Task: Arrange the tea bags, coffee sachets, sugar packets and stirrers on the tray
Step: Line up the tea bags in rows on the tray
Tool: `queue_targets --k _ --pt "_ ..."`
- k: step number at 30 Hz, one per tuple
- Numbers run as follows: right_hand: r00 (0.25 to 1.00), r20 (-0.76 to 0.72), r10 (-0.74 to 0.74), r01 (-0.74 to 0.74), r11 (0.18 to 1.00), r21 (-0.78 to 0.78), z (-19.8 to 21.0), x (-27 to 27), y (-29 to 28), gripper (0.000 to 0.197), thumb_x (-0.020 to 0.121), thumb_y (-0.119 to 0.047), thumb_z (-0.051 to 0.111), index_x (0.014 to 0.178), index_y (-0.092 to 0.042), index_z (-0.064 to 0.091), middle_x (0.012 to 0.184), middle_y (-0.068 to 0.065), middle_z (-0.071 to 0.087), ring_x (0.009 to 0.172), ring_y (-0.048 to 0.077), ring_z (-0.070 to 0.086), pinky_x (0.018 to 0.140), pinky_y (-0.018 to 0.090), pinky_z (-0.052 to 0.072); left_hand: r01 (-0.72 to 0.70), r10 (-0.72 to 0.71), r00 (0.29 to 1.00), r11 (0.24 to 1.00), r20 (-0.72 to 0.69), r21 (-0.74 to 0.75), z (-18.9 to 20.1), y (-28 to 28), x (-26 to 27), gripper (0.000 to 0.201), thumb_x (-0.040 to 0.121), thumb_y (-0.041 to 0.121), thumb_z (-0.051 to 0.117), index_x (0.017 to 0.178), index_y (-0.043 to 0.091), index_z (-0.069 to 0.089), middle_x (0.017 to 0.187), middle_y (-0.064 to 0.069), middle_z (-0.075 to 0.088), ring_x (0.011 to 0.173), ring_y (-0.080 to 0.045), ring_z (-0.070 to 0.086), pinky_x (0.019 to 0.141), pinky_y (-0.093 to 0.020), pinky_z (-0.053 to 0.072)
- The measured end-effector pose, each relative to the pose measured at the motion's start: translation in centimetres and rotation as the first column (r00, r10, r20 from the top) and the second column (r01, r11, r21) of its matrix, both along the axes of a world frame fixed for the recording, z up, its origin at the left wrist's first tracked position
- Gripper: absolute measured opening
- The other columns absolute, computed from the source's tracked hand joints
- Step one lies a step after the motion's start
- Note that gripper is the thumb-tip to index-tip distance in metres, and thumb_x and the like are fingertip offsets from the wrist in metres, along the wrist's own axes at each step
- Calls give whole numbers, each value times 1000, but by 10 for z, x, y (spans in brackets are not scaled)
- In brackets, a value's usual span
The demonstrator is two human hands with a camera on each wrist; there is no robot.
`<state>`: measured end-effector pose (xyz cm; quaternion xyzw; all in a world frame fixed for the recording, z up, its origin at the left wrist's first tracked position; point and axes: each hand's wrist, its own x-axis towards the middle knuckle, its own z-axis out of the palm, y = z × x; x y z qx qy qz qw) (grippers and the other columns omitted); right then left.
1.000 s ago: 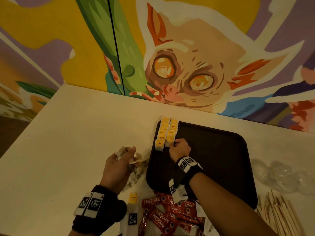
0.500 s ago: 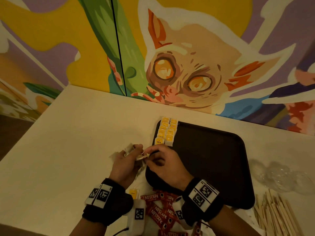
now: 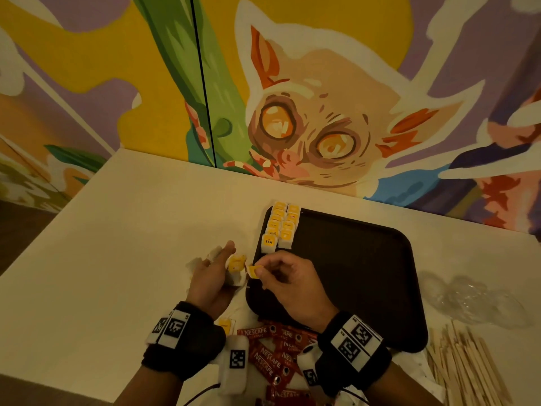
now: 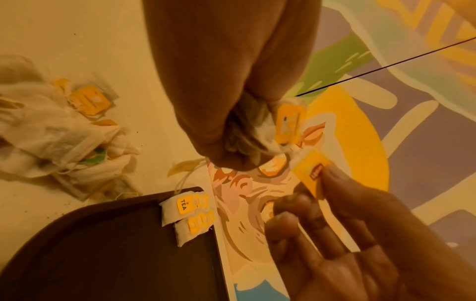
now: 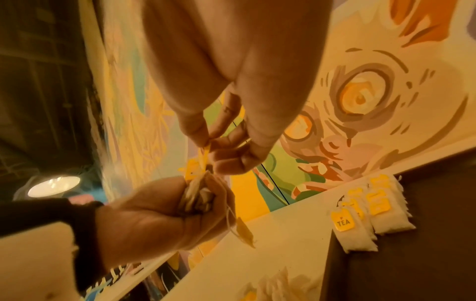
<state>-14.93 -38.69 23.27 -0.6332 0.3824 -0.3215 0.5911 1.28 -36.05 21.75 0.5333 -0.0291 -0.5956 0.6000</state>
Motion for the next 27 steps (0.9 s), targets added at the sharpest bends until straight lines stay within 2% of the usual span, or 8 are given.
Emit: queue_targets --k 4,7,11,13,15,21,24,27 --pt "997 74 -28 22 997 71 2 -4 -1 4 94 -10 62 97 -9 65 89 12 69 74 23 66 76 36 58 -47 50 996 998 -69 37 2 0 -2 22 99 29 50 97 9 58 82 -9 67 68 -19 67 61 -34 57" --pt "984 169 -63 33 984 176 4 -4 -3 5 98 -9 55 99 -5 58 97 17 67 84 28 67 78 43 59 -33 46 984 996 -170 80 4 0 -3 30 99 36 48 97 8 57 87 -11 64 83 -24 64 82 -43 53" --pt "965 243 -97 36 969 244 9 -2 -5 6 99 -8 50 103 -4 53 106 24 66 97 34 68 75 37 60 16 -3 962 999 -272 43 9 -1 -5 39 89 50 57 92 12 50 79 -3 54 77 -18 59 83 -38 51" --pt "963 241 -118 54 965 257 11 0 -5 7 99 -9 50 104 -4 53 107 28 64 98 41 67 75 39 60 53 -50 960 999 -274 5 12 0 -7 46 86 53 58 104 11 52 97 -7 58 91 -23 62 89 -42 50" --pt "959 232 -165 95 954 284 14 1 -6 10 99 -9 51 105 -2 52 108 31 63 99 45 66 76 41 61 105 -114 962 993 -247 -50 18 2 -9 46 84 48 59 112 11 54 109 -12 62 99 -27 63 87 -43 52" --pt "908 268 -323 207 900 382 28 -2 -10 12 97 -6 53 105 2 54 106 33 63 95 42 67 72 36 61 181 -204 969 970 -137 -165 16 4 -4 22 84 10 63 106 7 60 112 -21 65 97 -29 66 78 -39 55" --pt "890 292 -351 223 892 392 35 -5 -11 8 96 -5 54 102 0 55 102 35 63 93 42 67 70 31 60 102 -118 982 988 -148 -116 15 0 0 12 93 5 55 104 2 60 101 -17 68 81 -24 69 61 -30 58" --pt "882 318 -347 216 898 382 39 -8 -10 12 96 -3 55 107 3 54 97 31 68 86 38 72 71 30 60 40 -57 989 992 -139 -123 18 -2 5 8 94 3 53 98 4 60 88 -13 68 66 -20 66 55 -26 56"
